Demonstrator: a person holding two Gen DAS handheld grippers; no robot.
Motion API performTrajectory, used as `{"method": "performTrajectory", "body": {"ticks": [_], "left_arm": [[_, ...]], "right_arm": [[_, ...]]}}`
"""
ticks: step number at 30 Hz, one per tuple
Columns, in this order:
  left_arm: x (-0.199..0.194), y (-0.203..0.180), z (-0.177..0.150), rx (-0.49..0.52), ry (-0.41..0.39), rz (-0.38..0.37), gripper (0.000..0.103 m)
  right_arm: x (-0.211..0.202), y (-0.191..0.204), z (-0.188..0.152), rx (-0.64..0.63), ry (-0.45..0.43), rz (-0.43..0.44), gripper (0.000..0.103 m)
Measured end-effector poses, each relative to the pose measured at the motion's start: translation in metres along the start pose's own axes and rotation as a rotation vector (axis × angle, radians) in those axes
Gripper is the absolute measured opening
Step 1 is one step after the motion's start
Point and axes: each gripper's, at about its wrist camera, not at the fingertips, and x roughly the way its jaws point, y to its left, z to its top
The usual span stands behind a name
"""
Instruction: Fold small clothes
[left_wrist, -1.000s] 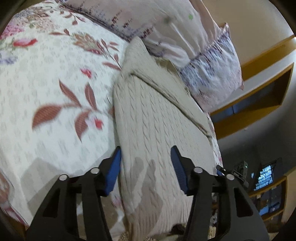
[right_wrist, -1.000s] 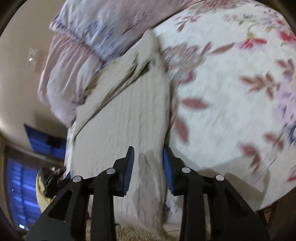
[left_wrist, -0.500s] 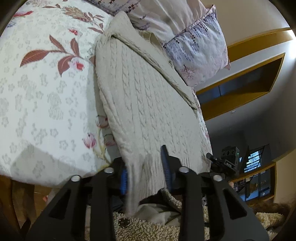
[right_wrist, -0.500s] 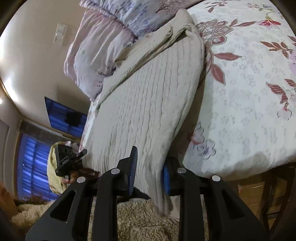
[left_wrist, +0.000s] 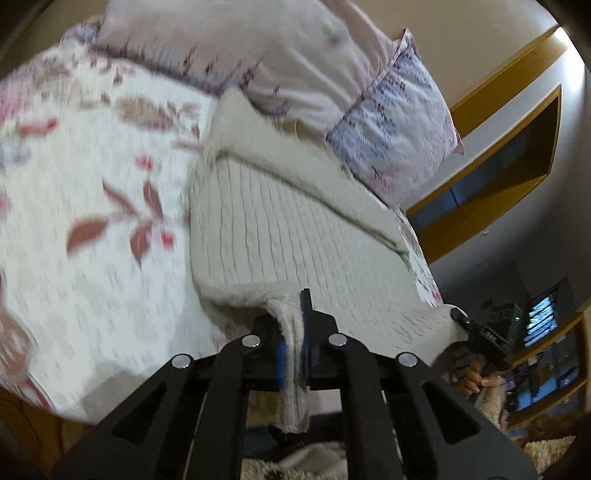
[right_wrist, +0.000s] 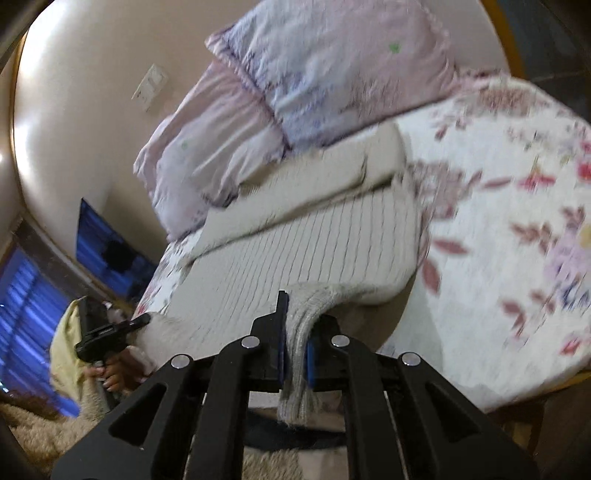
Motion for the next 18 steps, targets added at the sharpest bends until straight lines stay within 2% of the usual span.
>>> {"method": "performTrajectory", "body": {"ticks": [8,18], "left_arm": [[-0.003,-0.020,0.051,0.054,-0.108,0.075,0.006],[0.031,-0.035,0.124,0.117,-0.187,0.163,0.006]], "right_arm": [[0.001,0.010,0.038,-0.083,-0.153,-0.092,0.008],[0.037,0.022,0.107,-0.190,-0.224,-0.180,0.008]]}}
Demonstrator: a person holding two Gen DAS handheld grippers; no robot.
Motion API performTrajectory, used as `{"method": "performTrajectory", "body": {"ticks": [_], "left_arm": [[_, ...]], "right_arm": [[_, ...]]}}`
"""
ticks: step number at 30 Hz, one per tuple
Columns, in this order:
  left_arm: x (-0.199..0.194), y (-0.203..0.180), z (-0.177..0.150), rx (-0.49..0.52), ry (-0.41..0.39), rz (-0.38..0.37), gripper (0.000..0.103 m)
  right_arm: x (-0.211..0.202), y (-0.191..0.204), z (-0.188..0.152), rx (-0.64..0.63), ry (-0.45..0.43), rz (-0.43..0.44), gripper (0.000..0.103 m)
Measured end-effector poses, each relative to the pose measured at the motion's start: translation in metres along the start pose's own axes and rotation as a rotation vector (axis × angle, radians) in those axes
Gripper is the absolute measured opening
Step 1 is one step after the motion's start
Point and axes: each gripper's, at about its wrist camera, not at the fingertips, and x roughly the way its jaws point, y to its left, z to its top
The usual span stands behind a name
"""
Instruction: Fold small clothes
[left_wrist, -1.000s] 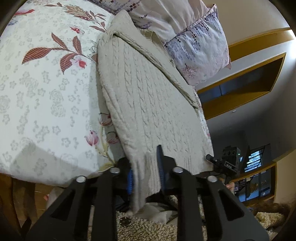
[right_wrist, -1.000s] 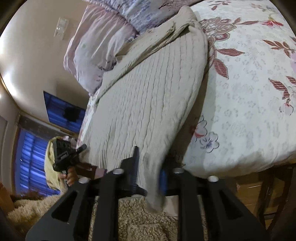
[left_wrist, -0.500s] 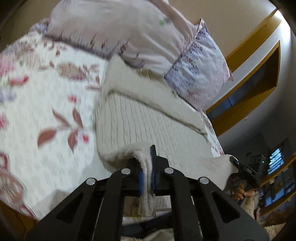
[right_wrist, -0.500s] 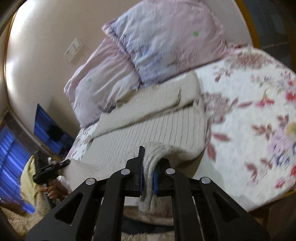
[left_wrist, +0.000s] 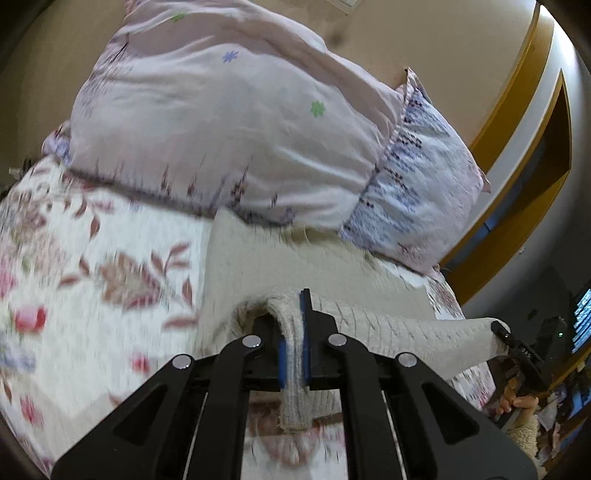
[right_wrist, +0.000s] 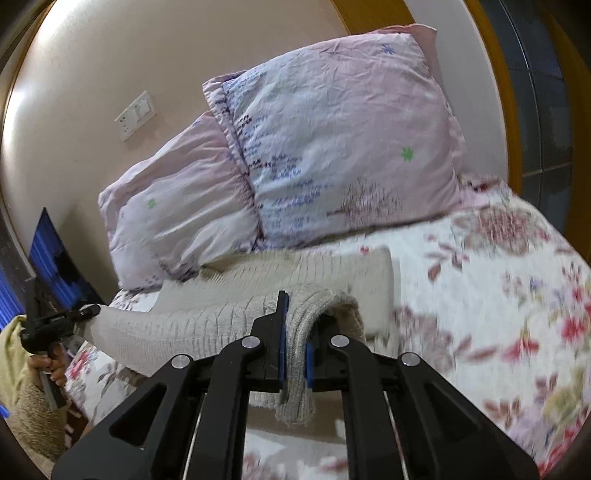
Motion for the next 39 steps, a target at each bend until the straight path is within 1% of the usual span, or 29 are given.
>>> {"method": "performTrajectory", "body": {"ticks": [4,7,10,13,17,18,20,23,24,25,26,27,28,29,30,32,34,36,39], "left_arm": [[0.035,-0.002,0.029,0.014,-0.013,0.034,0.006],[0.065,0.003,0.044,-0.010,0.004,0.050,0.006],[0.094,0.012,0.050,-0.047,0.025,0.054,0.006],[0.120,0.023,0.050,-0.076,0.050,0.065,0.006],[0.152,0.042,0.043,-0.150,0.119,0.074,0.006],[0.158,0.049,0.041,-0.182,0.136,0.064,0.006],[0.163,0.054,0.039,-0.212,0.150,0.048,0.006],[0.167,0.058,0.040,-0.249,0.158,0.010,0.007],[0.167,0.060,0.041,-0.272,0.155,-0.008,0.012],[0.169,0.064,0.043,-0.310,0.153,-0.041,0.019],[0.170,0.067,0.045,-0.342,0.150,-0.063,0.022],[0.172,0.069,0.046,-0.376,0.143,-0.081,0.028],[0.173,0.072,0.048,-0.413,0.135,-0.101,0.030],[0.174,0.074,0.049,-0.438,0.132,-0.109,0.031],[0.175,0.075,0.050,-0.455,0.127,-0.109,0.032],[0.176,0.074,0.051,-0.456,0.111,-0.096,0.034],[0.171,0.074,0.052,-0.460,0.092,-0.098,0.045],[0.165,0.073,0.053,-0.457,0.071,-0.091,0.053],[0.147,0.071,0.054,-0.416,0.053,-0.065,0.055]], "right_arm": [[0.040,-0.010,0.020,0.023,0.004,-0.025,0.008],[0.069,-0.021,0.025,0.051,0.031,-0.040,0.008],[0.099,-0.038,0.027,0.111,0.070,-0.042,0.008],[0.129,-0.054,0.026,0.167,0.120,-0.050,0.008],[0.163,-0.073,0.014,0.246,0.211,-0.069,0.008],[0.168,-0.076,0.010,0.265,0.230,-0.068,0.008],[0.173,-0.079,0.008,0.287,0.244,-0.062,0.008],[0.176,-0.084,0.013,0.339,0.252,-0.028,0.009],[0.179,-0.086,0.016,0.364,0.255,-0.010,0.011],[0.182,-0.088,0.019,0.384,0.257,0.003,0.013],[0.186,-0.091,0.022,0.420,0.257,0.022,0.019],[0.190,-0.093,0.026,0.452,0.253,0.042,0.029],[0.194,-0.094,0.030,0.475,0.246,0.056,0.035],[0.198,-0.095,0.033,0.491,0.241,0.067,0.047],[0.202,-0.095,0.035,0.509,0.233,0.075,0.053],[0.205,-0.094,0.039,0.518,0.214,0.068,0.059],[0.203,-0.092,0.043,0.509,0.195,0.054,0.060],[0.194,-0.089,0.045,0.487,0.180,0.042,0.060],[0.169,-0.081,0.044,0.389,0.147,-0.013,0.059]]}}
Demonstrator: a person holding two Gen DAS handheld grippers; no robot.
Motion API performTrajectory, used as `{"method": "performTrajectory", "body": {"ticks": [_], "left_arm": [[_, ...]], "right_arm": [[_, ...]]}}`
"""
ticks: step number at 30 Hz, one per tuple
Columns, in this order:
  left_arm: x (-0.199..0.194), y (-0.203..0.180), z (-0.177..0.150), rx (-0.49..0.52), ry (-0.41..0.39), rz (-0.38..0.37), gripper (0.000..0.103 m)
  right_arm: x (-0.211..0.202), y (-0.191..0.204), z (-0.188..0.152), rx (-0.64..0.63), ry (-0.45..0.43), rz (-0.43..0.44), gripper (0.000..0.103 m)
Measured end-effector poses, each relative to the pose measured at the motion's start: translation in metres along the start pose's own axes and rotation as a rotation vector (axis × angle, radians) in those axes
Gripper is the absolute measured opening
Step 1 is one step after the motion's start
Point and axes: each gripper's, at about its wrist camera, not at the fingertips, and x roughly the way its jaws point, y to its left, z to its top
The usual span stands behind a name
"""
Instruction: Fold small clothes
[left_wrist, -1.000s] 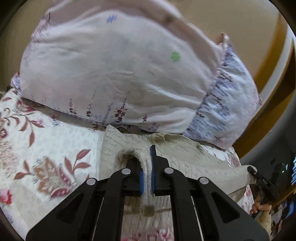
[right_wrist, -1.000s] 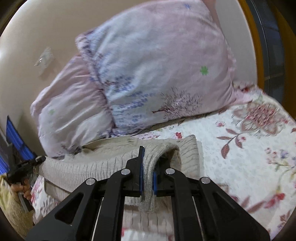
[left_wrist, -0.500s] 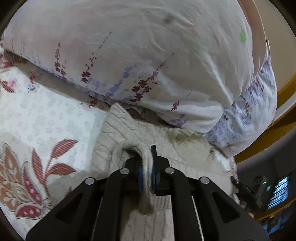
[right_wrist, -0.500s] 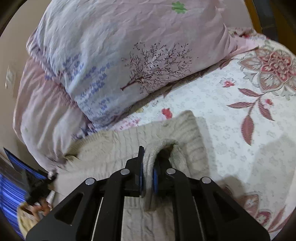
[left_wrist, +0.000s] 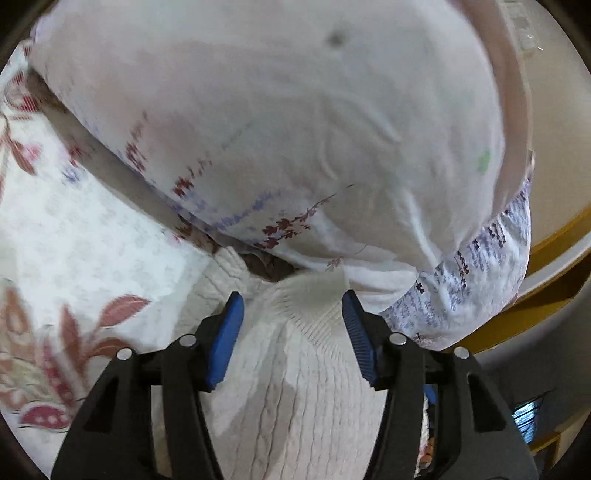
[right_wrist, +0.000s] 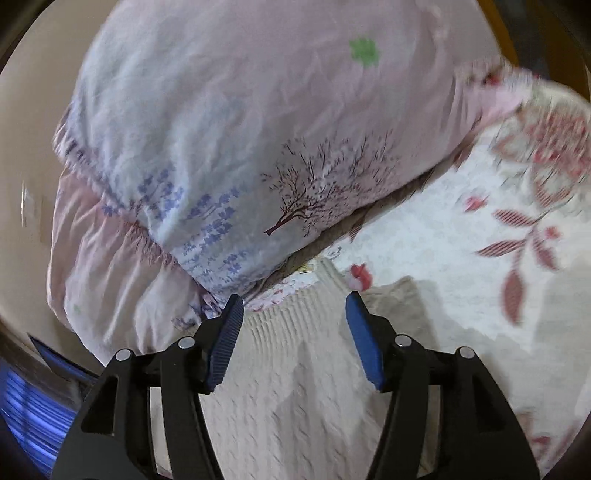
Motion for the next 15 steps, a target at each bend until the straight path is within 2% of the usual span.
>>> {"method": "performTrajectory", "body": {"ticks": [3,7,13,14,15], "left_arm": [[-0.017,-0.005,-0.006,0.088,-0.014,0.059,0.054],[-0.029,-0.008,-0.024,0.221,0.001,0.157,0.041],[-0.026,-0.005,-0.045,0.296,0.043,0.219,0.033],[-0.024,-0.004,-0.047,0.299,0.052,0.224,0.032],[-0.020,-0.004,-0.051,0.305,0.066,0.232,0.028]], "right_arm": [[-0.022,0.003,-0.010,-0.096,-0.025,-0.060,0.055],[-0.040,-0.003,-0.024,-0.160,0.004,-0.106,0.046],[-0.034,-0.011,-0.045,-0.207,0.084,-0.162,0.041],[-0.032,-0.011,-0.048,-0.218,0.098,-0.177,0.037],[-0.029,-0.012,-0.051,-0.229,0.114,-0.195,0.027]]}}
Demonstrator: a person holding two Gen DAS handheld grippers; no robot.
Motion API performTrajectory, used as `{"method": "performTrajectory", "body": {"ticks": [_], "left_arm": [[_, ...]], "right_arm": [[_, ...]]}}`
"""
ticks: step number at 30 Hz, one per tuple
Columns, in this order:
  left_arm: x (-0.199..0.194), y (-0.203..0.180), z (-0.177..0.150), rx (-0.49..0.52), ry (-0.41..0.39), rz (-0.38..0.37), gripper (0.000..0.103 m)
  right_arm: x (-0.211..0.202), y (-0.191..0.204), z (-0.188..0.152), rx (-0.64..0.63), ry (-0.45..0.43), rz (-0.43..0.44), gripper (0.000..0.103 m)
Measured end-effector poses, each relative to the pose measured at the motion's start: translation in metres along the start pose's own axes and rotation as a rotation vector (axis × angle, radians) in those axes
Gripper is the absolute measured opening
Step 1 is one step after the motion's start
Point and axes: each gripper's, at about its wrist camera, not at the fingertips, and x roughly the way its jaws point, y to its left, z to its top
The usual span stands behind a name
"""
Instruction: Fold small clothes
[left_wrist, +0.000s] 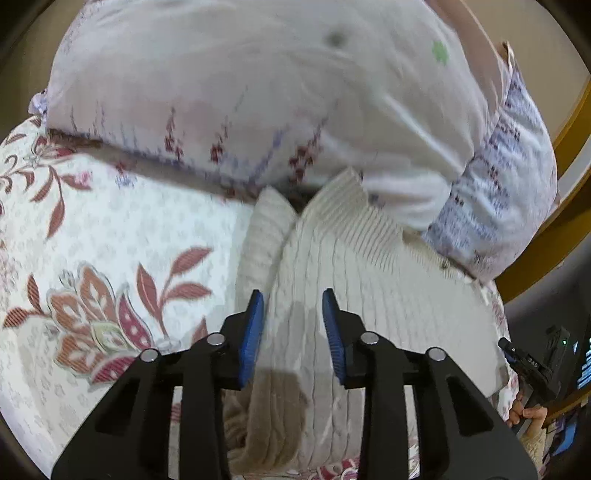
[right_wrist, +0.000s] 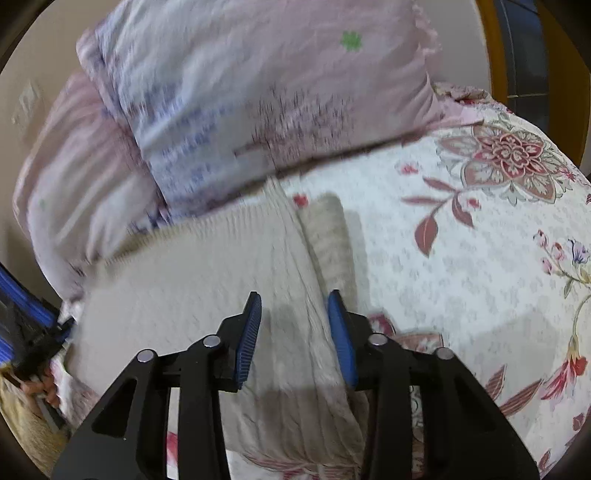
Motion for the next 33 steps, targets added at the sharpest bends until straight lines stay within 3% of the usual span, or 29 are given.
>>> {"method": "performTrajectory", "body": {"ticks": [4,15,23,29,31,33], "left_arm": [[0.004,0.000,-0.008,0.038,0.012,0.046,0.009],[-0.023,0.002,-0.021,0.060,0.001,0.005,0.005],[-0.015,0.014,-0.030,0.051,0.021,0.034,0.006],[-0.010,0.008,-0.029,0.071,0.017,0.053,0.012],[-0.015,0.006,-0.027,0.065,0.002,0.047,0.023],[-0.022,-0.002,-0.027,0.081,-0.037,0.064,0.040]], "right_arm": [[0.002,0.002,-0.007,-0.022,0.006,-0.014,0.012],[-0.027,-0.001,-0.019,-0.017,-0.042,-0.007,0.010],[-0.021,-0.006,-0.028,-0.010,-0.022,-0.056,0.010],[-0.014,0.006,-0.026,-0.056,-0.010,-0.137,0.014],[-0.019,0.013,-0.025,-0.076,-0.030,-0.170,0.021],[-0.026,0.028,-0.026,-0.131,-0.081,-0.180,0.039]]}}
